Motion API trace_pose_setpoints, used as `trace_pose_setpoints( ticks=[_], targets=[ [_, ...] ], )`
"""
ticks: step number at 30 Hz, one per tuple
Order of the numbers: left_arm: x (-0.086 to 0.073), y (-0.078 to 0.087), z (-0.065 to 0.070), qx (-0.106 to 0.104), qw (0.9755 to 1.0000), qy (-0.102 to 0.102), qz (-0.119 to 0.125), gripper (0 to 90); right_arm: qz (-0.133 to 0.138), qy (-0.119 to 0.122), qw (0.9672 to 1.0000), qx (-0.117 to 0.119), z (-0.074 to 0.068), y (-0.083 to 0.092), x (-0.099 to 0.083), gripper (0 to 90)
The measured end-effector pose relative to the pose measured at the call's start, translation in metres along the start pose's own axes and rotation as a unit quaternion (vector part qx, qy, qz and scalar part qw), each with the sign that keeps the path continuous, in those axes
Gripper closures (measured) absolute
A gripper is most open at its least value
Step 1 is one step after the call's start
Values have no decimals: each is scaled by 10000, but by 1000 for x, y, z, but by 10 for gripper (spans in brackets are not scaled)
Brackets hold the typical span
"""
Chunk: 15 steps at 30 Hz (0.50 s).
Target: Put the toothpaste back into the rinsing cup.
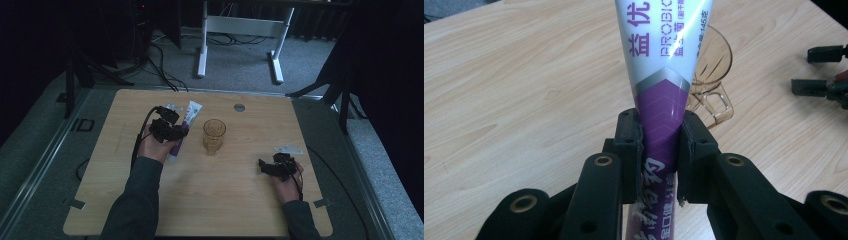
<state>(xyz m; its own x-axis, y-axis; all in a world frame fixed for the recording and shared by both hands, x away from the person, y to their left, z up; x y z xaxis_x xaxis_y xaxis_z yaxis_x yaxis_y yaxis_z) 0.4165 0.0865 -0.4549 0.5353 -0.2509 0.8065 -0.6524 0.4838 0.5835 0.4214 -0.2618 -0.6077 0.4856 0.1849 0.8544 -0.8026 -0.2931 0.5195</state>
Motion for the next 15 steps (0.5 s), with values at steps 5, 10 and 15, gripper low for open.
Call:
trace_pose_setpoints(
  ticks=[5, 10, 15],
  targets=[
    [2, -1, 1, -62, 10000, -21, 67, 744, 0, 0, 10000, 0, 0, 0, 0, 189],
    [4, -1, 1, -68, 9999, -17, 102, 744, 0, 1, 10000, 1, 0, 0, 0, 189],
    [6, -1, 2, -66, 9999, -14, 148, 744, 0, 0, 10000, 0, 0, 0, 0, 189]
  ],
)
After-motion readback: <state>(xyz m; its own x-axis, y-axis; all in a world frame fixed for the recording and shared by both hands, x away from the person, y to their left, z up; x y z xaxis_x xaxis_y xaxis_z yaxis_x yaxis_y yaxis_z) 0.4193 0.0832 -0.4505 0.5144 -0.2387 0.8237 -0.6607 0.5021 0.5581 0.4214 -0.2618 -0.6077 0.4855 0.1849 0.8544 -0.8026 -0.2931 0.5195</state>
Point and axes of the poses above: each handheld gripper's, and its own axes: y roughly backward along the jaws, x roughly out of its top, z roughly to its right, the point moved 7 cm from there along -y, roughly forward along the jaws, and after that the axes turned 12 degrees about z, right-handed, at the moved point
